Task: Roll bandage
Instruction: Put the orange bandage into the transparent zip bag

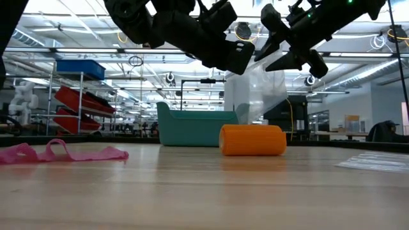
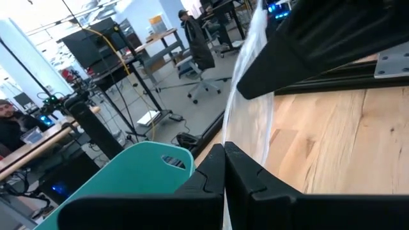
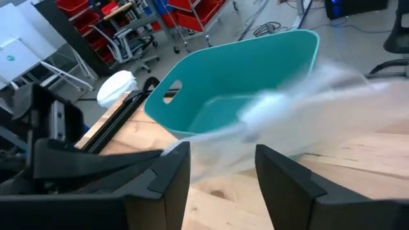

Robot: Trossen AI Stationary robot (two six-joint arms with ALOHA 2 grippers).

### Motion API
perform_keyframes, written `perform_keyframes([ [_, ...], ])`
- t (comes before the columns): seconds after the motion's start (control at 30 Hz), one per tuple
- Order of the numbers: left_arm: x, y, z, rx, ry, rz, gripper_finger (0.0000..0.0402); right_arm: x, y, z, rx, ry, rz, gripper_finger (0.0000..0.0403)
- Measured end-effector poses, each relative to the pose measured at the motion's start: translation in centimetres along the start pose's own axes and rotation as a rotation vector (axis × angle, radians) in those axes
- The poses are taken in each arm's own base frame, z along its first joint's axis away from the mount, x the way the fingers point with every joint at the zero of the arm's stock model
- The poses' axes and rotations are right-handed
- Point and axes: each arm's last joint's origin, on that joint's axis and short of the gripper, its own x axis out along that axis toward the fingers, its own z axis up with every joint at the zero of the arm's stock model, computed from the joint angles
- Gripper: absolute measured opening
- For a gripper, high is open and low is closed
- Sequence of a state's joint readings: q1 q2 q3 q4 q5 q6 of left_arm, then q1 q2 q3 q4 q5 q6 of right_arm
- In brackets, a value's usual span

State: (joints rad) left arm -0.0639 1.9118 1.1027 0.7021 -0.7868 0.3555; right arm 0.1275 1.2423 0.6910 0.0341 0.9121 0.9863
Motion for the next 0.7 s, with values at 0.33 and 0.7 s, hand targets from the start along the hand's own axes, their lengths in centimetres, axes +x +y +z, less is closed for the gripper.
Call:
perform_keyframes([
  [0.33,-0.4,-0.5,0.3,-0.011,-0.025,-0.033,0.0000,2.3,-0.8,-1.6,-0.055,0.013,-0.091,0.0099],
  [0.7,-0.6,-0.7,0.2,-0.002,-0.017,-0.058,0.0000,2.4,0.3,-2.1,-0.200,-0.016,-0.026,0.0004],
])
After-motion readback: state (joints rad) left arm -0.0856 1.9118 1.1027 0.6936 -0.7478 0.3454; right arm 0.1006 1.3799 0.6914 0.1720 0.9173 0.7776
